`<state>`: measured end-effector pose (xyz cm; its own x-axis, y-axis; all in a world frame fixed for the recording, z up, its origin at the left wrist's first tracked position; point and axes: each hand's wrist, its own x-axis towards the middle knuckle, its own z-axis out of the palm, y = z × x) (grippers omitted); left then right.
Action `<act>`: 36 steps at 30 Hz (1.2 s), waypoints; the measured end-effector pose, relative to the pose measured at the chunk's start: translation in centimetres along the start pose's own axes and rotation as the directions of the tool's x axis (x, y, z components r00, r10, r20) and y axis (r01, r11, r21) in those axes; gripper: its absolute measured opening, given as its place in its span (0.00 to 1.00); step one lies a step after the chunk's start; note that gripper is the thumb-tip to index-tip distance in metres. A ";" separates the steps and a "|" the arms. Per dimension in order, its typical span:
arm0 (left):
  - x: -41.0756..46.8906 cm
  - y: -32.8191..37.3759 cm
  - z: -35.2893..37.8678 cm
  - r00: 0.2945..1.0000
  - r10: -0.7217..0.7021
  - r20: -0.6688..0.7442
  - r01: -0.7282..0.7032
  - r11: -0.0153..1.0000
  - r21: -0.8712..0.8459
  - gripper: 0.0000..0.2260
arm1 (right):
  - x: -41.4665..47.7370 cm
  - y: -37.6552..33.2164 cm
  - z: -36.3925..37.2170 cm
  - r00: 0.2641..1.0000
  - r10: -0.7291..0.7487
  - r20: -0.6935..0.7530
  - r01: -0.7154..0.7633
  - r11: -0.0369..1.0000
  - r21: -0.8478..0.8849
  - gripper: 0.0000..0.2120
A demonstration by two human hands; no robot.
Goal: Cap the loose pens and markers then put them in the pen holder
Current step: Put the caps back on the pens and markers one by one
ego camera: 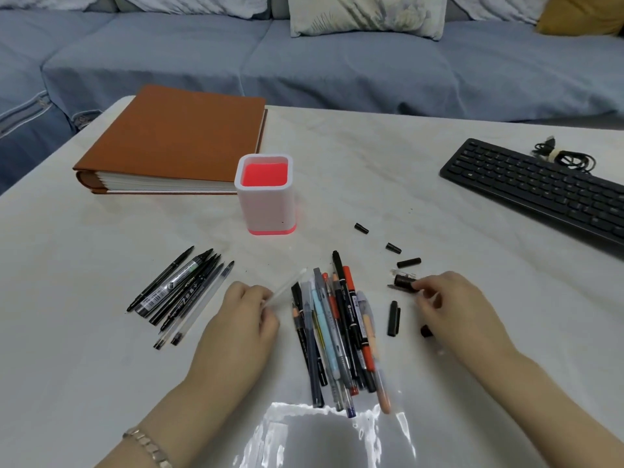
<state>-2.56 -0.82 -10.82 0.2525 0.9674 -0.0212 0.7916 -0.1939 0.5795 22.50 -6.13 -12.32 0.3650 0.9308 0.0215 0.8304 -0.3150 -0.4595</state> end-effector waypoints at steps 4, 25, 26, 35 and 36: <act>-0.1 1.7 0.4 0.994 0.110 0.025 -0.107 0.990 -0.089 0.07 | 0.1 1.9 -2.3 0.976 0.051 0.212 -0.039 0.998 -0.059 0.05; -1.9 3.7 0.3 0.973 0.170 0.155 -0.109 0.935 -0.337 0.06 | -3.3 -0.2 -4.6 0.983 -0.141 0.117 0.068 0.873 0.484 0.12; -2.0 3.7 0.2 0.972 0.174 0.156 -0.111 0.931 -0.348 0.06 | -3.4 -0.7 -4.7 0.985 -0.134 0.113 0.057 0.855 0.515 0.12; -2.5 4.1 -0.5 0.966 0.212 0.146 -0.140 0.909 -0.393 0.06 | -3.7 -2.8 -4.8 0.979 -0.124 0.164 -0.010 0.770 0.638 0.09; -2.6 4.1 -0.5 0.964 0.221 0.146 -0.149 0.908 -0.393 0.06 | -3.6 -2.9 -4.8 0.976 -0.129 0.173 -0.012 0.769 0.640 0.10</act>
<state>-0.25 -4.03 -7.96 0.4998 0.8661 -0.0111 0.4622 -0.2558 0.8491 20.77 -9.48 -6.82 0.1768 0.9815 -0.0737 0.3646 -0.1348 -0.9213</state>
